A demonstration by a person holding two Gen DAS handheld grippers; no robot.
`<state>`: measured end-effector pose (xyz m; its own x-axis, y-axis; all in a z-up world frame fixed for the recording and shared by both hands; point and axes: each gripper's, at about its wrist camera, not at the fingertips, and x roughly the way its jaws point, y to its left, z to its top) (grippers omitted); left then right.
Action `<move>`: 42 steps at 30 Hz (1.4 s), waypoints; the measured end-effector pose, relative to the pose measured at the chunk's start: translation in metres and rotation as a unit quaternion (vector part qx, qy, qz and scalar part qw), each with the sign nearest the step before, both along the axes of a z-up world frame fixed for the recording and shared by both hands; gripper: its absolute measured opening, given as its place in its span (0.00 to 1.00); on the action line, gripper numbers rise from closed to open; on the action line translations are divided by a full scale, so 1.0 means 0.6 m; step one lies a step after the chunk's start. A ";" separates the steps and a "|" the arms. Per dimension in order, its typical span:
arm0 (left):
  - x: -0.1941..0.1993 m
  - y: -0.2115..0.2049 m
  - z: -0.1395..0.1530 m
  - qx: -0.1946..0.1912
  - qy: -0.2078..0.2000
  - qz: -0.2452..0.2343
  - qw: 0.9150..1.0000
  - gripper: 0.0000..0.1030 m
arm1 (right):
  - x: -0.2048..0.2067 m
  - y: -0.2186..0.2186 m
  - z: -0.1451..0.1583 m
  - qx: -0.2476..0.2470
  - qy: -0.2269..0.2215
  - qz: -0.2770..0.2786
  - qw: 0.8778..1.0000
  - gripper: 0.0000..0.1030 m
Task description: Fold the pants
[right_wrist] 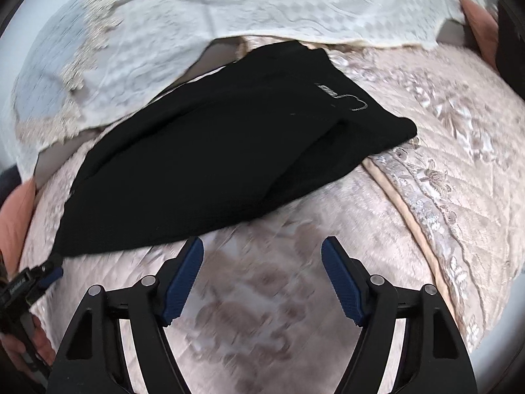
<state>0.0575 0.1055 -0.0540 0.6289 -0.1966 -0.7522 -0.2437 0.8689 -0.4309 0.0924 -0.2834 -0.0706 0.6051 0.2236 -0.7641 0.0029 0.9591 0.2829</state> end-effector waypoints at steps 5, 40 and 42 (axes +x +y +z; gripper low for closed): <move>0.019 0.016 -0.008 -0.019 -0.007 0.010 1.000 0.62 | 0.027 -0.023 -0.005 0.026 -0.008 -0.019 0.999 0.73; -0.040 0.065 0.020 0.015 -0.023 0.036 0.999 0.04 | 0.016 -0.108 0.039 0.111 -0.033 -0.098 0.988 0.04; -0.059 0.061 0.020 0.015 -0.018 0.032 0.999 0.04 | -0.007 -0.111 0.041 0.113 -0.031 -0.099 0.988 0.04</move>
<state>0.0223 0.1420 -0.0421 0.6665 -0.1331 -0.7335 -0.2835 0.8648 -0.4145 0.0881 -0.3501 -0.0459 0.6988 0.2567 -0.6677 0.1606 0.8533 0.4961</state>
